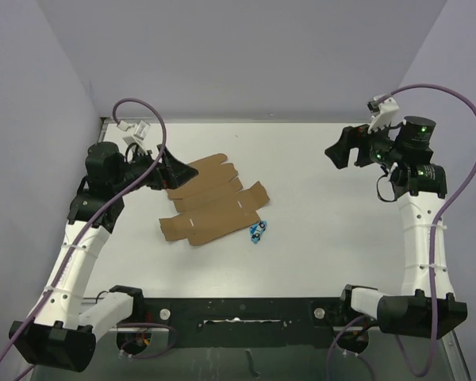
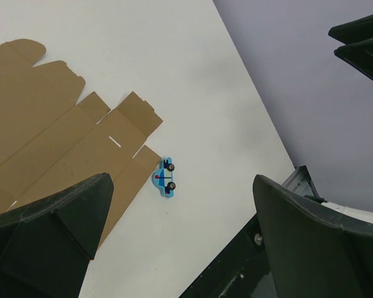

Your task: Fold the paper box

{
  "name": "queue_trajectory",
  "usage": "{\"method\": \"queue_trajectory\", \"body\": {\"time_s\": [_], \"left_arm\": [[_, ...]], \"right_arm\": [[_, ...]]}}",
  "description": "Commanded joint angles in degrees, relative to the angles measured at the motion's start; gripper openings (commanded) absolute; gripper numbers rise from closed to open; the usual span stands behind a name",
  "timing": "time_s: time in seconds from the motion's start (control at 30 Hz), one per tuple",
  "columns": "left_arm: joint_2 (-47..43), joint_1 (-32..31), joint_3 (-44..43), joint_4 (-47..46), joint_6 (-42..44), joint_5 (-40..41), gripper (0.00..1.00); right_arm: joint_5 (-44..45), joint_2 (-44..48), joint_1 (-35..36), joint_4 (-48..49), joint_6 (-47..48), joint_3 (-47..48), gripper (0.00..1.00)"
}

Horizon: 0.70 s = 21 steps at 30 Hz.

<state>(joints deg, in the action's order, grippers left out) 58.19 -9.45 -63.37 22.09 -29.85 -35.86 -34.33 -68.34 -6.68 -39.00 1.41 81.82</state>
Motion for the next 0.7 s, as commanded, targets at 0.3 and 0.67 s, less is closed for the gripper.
{"method": "queue_trajectory", "body": {"time_s": [0.3,0.67], "left_arm": [[-3.96,-1.09,14.2,-5.62,-4.06,7.32,0.97],[-6.99,5.1,30.38,-7.24,-11.2,7.88,0.8]], "right_arm": [[-3.86,4.53,-4.49,4.07,-5.9,-9.18,0.98],[-29.38,7.41,-3.19,27.1,-8.23,-32.09,0.98]]}}
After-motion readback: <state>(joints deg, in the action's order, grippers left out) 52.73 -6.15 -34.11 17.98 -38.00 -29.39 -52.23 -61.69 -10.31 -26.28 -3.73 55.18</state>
